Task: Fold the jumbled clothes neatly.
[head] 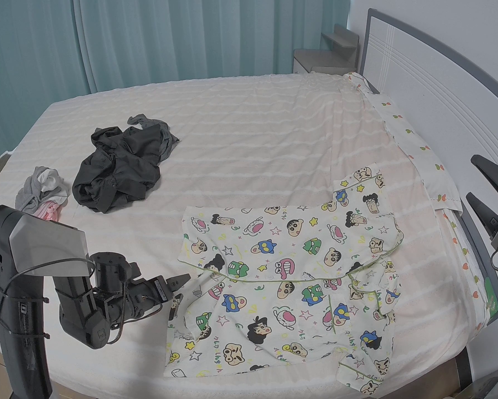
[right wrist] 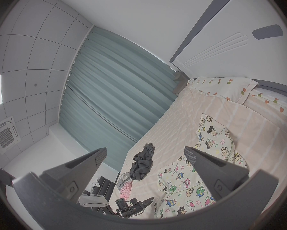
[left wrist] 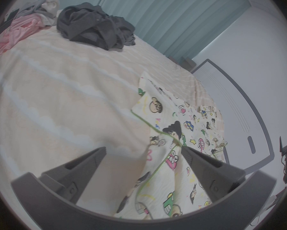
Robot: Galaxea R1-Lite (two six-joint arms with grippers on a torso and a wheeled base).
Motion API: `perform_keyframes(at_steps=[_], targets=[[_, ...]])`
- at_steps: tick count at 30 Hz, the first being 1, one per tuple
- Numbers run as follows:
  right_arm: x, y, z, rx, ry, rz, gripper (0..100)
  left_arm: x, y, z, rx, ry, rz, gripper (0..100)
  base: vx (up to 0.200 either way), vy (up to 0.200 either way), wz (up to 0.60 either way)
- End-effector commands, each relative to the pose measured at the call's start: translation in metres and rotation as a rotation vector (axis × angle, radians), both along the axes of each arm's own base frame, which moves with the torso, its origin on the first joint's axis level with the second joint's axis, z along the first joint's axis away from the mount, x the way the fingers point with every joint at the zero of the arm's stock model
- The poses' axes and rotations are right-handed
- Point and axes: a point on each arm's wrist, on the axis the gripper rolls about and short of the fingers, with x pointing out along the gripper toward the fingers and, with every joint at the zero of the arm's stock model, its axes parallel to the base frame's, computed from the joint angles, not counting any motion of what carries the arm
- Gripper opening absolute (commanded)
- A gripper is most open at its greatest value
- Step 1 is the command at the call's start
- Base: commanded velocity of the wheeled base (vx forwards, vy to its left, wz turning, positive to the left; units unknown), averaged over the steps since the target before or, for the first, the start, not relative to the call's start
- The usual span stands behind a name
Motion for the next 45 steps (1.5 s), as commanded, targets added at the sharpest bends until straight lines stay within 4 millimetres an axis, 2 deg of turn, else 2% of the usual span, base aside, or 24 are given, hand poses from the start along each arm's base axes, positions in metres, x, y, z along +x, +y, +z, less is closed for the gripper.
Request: perform_keyframes(at_steps=[1,3,5,8,9,15,20,25,30,39,45], targets=[[0.000,0.000,0.000,0.000,0.000,0.001,100,0.009,-0.016,-0.010,-0.002,-0.005,-0.040,100,0.000,0.000,0.00],[0.000,0.000,0.000,0.001,0.002,0.001,100,0.010,-0.020,-0.013,-0.002,-0.004,-0.051,100,0.000,0.000,0.00],[0.000,0.000,0.000,-0.001,0.001,0.001,100,0.015,-0.033,-0.024,0.003,0.004,-0.084,100,0.000,0.000,0.00],[0.000,0.000,-0.001,-0.001,0.003,0.001,100,0.018,-0.041,-0.026,0.005,0.012,-0.101,100,0.000,0.000,0.00],[0.000,0.000,-0.001,-0.001,0.003,0.001,100,0.019,-0.041,-0.026,0.005,0.013,-0.101,0,0.000,0.000,0.00],[0.000,0.000,-0.001,-0.001,0.003,0.001,100,0.019,-0.042,-0.027,0.017,0.022,-0.093,0,0.000,0.000,0.00],[0.000,0.000,-0.001,-0.001,0.003,0.001,100,0.016,-0.032,-0.027,0.032,0.036,-0.064,0,0.000,0.000,0.00],[0.000,0.000,0.000,0.000,-0.002,0.001,100,0.009,-0.015,-0.015,0.076,0.024,0.008,0,0.000,0.000,0.00],[0.000,0.000,0.000,0.000,-0.002,0.003,100,0.014,0.000,-0.005,0.124,-0.025,0.036,0,0.000,0.000,0.00],[-0.001,0.000,0.001,0.001,-0.005,0.003,100,0.021,0.003,-0.012,0.138,-0.027,0.044,0,0.000,0.000,0.00],[-0.001,0.000,0.000,0.000,-0.003,0.004,100,0.032,0.012,-0.022,0.161,-0.029,0.064,0,0.000,0.000,0.00]])
